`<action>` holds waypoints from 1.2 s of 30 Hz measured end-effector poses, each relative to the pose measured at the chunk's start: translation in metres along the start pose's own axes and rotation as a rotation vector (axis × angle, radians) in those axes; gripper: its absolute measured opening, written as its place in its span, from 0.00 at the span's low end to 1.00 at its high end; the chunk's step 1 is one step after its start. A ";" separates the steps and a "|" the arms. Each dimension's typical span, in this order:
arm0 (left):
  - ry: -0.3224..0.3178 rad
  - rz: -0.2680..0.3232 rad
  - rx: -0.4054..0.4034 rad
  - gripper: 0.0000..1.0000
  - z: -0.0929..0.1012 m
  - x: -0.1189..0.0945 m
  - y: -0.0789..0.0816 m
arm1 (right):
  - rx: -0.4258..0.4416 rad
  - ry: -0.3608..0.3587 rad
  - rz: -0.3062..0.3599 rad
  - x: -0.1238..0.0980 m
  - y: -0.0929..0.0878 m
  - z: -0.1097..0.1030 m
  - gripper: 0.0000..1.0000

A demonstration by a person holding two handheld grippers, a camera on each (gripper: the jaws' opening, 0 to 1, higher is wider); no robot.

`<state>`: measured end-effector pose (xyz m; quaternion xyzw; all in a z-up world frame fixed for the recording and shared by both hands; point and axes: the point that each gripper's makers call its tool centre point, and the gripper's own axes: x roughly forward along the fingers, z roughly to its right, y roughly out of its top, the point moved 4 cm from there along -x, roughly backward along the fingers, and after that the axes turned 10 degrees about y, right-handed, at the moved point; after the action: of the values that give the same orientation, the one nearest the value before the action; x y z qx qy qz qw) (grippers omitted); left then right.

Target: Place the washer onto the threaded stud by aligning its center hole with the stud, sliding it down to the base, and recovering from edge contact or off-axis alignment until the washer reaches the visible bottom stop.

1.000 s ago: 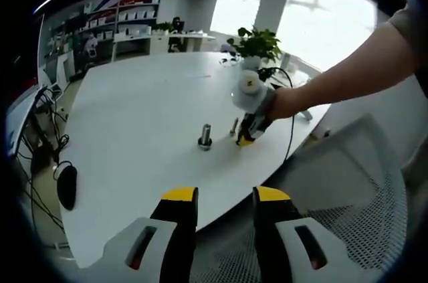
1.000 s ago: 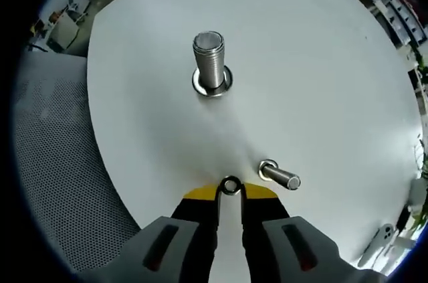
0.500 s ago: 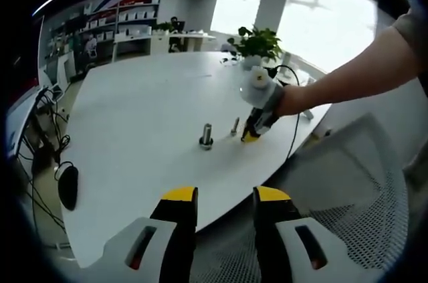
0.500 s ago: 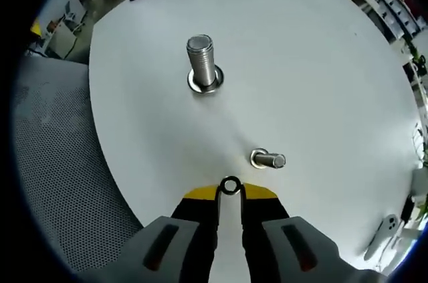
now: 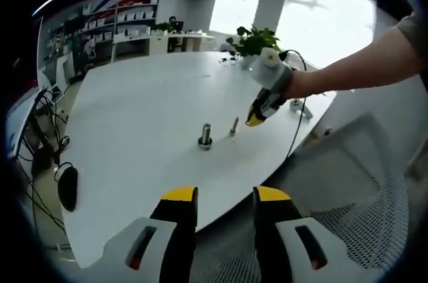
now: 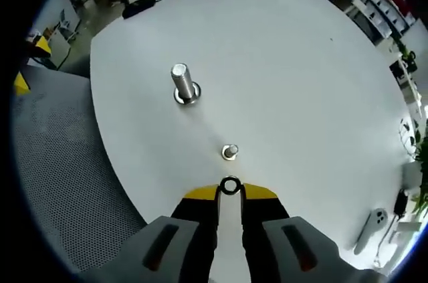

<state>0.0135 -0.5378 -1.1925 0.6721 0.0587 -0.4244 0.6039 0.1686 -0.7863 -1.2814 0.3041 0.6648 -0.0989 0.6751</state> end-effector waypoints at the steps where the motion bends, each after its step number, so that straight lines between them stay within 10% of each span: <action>1: 0.001 0.001 -0.001 0.31 0.000 0.000 0.000 | -0.015 -0.007 -0.001 -0.002 0.002 0.001 0.13; 36: 0.006 0.001 -0.002 0.31 -0.001 0.000 0.000 | -0.112 0.011 -0.025 0.011 0.033 0.001 0.14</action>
<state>0.0135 -0.5370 -1.1925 0.6727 0.0607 -0.4221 0.6047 0.1883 -0.7578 -1.2833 0.2582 0.6766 -0.0684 0.6862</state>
